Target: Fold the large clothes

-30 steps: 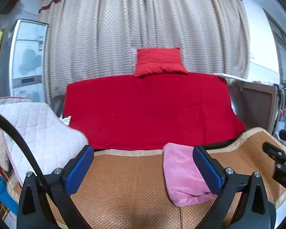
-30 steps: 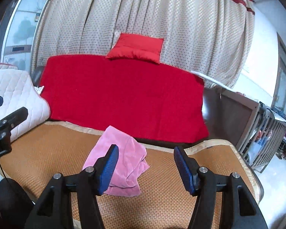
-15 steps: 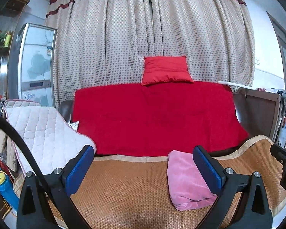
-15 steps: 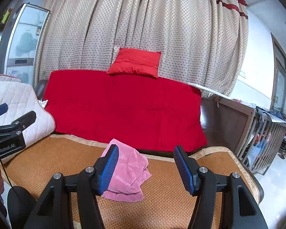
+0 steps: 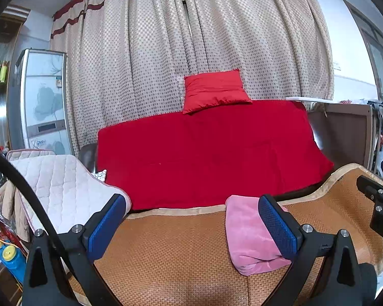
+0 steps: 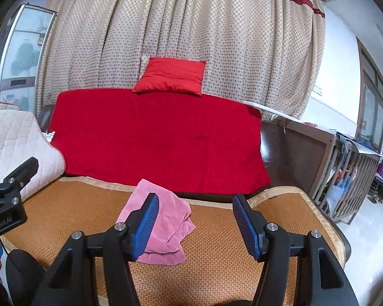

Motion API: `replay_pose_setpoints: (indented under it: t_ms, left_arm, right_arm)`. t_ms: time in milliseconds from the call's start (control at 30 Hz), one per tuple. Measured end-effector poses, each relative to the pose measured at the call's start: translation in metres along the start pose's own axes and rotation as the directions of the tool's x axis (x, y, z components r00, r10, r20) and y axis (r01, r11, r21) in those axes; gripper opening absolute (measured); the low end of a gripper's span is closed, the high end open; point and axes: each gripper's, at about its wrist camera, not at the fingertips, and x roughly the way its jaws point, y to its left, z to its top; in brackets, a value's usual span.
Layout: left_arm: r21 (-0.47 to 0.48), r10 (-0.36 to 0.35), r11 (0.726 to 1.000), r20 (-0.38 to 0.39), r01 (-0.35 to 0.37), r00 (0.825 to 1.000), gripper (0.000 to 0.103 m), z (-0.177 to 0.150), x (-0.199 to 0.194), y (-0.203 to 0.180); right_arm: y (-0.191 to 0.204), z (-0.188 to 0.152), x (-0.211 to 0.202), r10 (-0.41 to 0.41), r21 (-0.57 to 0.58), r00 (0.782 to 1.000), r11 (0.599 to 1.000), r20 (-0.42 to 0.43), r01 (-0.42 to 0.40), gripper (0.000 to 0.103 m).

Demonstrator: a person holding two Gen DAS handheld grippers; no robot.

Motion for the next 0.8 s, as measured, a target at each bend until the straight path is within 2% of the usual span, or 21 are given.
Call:
replay_pose_setpoints:
  t_ms: [200,567,667,800]
  left_arm:
    - [0.023,-0.004,1.000,-0.031,0.005,1.000,0.103,-0.006,0.010,-0.006]
    - [-0.006,-0.034,0.999,-0.070,0.034,0.997,0.103,-0.013,0.022,-0.001]
    - [0.005,-0.014,1.000,-0.092,0.015,0.996,0.103,-0.022,0.037,-0.002]
    - [0.022,0.017,1.000,-0.148,-0.014,0.989,0.103,-0.039,0.070,-0.004]
  right_arm:
    - [-0.001,-0.004,0.008,-0.019,-0.006,1.000,1.000,-0.004,0.019,0.064]
    - [0.002,-0.006,0.014,-0.025,-0.020,1.000,0.999,0.003,0.025,0.064]
    - [0.001,-0.008,0.023,-0.002,-0.007,1.000,1.000,-0.010,0.002,0.064]
    - [-0.005,-0.018,0.058,0.052,0.030,0.996,0.998,-0.073,-0.050,0.064]
